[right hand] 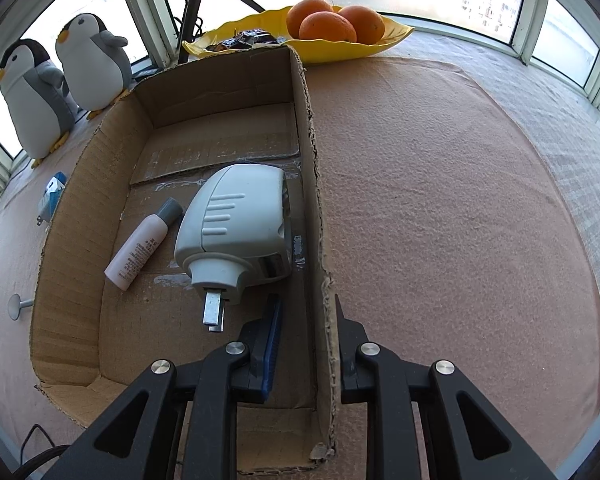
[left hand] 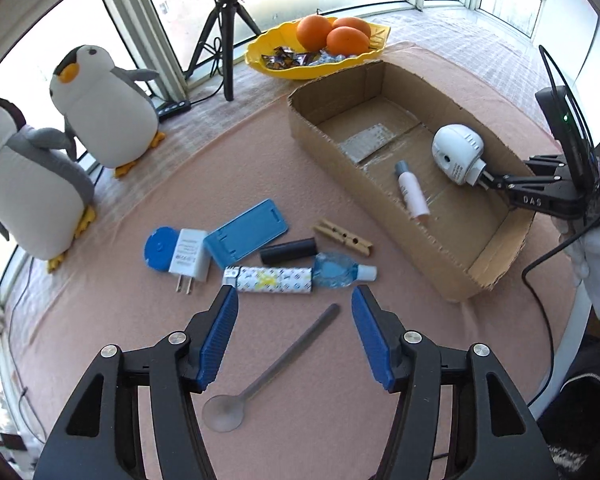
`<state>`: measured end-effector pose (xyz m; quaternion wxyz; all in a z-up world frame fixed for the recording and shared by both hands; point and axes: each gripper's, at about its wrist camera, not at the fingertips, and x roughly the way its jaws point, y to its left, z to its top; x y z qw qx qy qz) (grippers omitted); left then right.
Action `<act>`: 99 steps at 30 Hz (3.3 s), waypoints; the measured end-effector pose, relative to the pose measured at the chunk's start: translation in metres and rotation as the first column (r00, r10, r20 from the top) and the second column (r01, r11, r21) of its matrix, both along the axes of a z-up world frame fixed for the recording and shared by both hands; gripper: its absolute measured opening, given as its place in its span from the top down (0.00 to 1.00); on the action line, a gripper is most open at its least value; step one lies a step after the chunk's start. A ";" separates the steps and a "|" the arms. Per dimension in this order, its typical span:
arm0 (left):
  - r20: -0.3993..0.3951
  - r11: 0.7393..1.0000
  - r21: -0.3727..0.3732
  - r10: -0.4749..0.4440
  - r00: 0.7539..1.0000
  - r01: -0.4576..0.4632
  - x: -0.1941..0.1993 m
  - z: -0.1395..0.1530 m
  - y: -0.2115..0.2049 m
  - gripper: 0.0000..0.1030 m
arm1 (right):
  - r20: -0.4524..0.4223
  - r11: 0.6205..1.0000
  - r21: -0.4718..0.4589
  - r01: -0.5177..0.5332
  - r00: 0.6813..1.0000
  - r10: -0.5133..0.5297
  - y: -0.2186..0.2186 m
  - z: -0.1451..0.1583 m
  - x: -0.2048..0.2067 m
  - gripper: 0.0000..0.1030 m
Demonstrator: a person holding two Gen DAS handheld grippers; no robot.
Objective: Organize rigid objects
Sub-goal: 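Move the left tool to the grey spoon handle, then grasp the grey spoon handle with the left tool and lift it, then carry the grey spoon into the box and open the left tool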
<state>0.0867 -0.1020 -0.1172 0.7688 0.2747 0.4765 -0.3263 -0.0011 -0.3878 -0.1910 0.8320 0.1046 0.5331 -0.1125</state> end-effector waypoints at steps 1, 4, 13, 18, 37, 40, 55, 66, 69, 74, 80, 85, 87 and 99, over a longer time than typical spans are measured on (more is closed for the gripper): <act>0.000 1.000 0.028 0.009 1.000 -0.009 0.003 -0.002 0.014 0.43 | 0.000 1.000 0.000 0.001 1.000 -0.001 0.000 0.000 0.000 0.80; -0.047 0.996 0.088 0.035 0.998 -0.031 0.009 -0.014 0.052 0.43 | -0.001 1.000 -0.001 0.002 1.000 -0.002 0.000 0.000 0.001 0.80; -0.147 0.974 0.221 -0.011 0.989 0.044 0.000 -0.066 0.075 0.43 | -0.008 1.000 -0.009 0.006 1.000 -0.006 0.001 0.000 0.005 0.78; -0.178 0.977 0.208 -0.001 0.984 0.039 0.010 -0.076 0.067 0.43 | -0.010 1.000 -0.010 0.011 1.000 -0.011 0.000 0.000 0.005 0.78; -0.226 0.966 0.221 -0.085 0.970 0.136 -0.003 -0.089 0.035 0.87 | -0.007 0.999 0.010 0.031 0.999 -0.031 -0.002 0.000 0.004 0.78; -0.231 0.971 0.212 -0.057 0.971 0.108 -0.002 -0.089 0.033 0.89 | -0.003 0.999 0.012 0.032 0.999 -0.032 -0.002 0.000 0.003 0.78; -0.321 0.993 0.114 -0.005 0.947 0.043 -0.015 -0.083 0.042 0.96 | -0.002 0.999 0.013 0.035 0.999 -0.035 -0.001 0.001 0.002 0.76; -0.352 0.999 0.005 0.032 0.935 -0.032 -0.050 -0.049 0.048 0.96 | -0.003 0.999 0.011 0.031 1.000 -0.031 0.000 0.001 0.003 0.76; -0.318 0.999 -0.021 0.018 0.948 -0.026 -0.047 -0.027 0.036 0.96 | -0.004 1.000 0.006 0.026 1.000 -0.026 0.002 0.001 0.005 0.74; -0.266 0.997 -0.072 -0.022 0.964 0.003 -0.022 -0.003 0.011 0.96 | -0.003 1.000 0.007 0.022 1.000 -0.022 0.002 0.000 0.006 0.73; -0.233 0.993 -0.113 -0.058 0.971 0.032 0.005 -0.002 -0.040 0.96 | 0.002 1.000 0.001 0.019 1.000 -0.019 0.003 0.000 0.005 0.73; -0.221 0.989 -0.136 -0.083 0.972 0.054 0.017 -0.001 -0.086 0.96 | 0.005 1.000 0.000 0.017 1.000 -0.017 0.004 0.000 0.004 0.73; -0.218 0.988 -0.144 -0.083 0.972 0.052 0.020 -0.003 -0.102 0.96 | 0.005 1.000 0.000 0.017 1.000 -0.017 0.004 0.000 0.004 0.73; -0.273 0.991 -0.127 0.001 0.962 -0.037 0.040 -0.029 -0.161 0.96 | 0.006 1.000 0.001 0.018 1.000 -0.018 0.004 0.000 0.004 0.73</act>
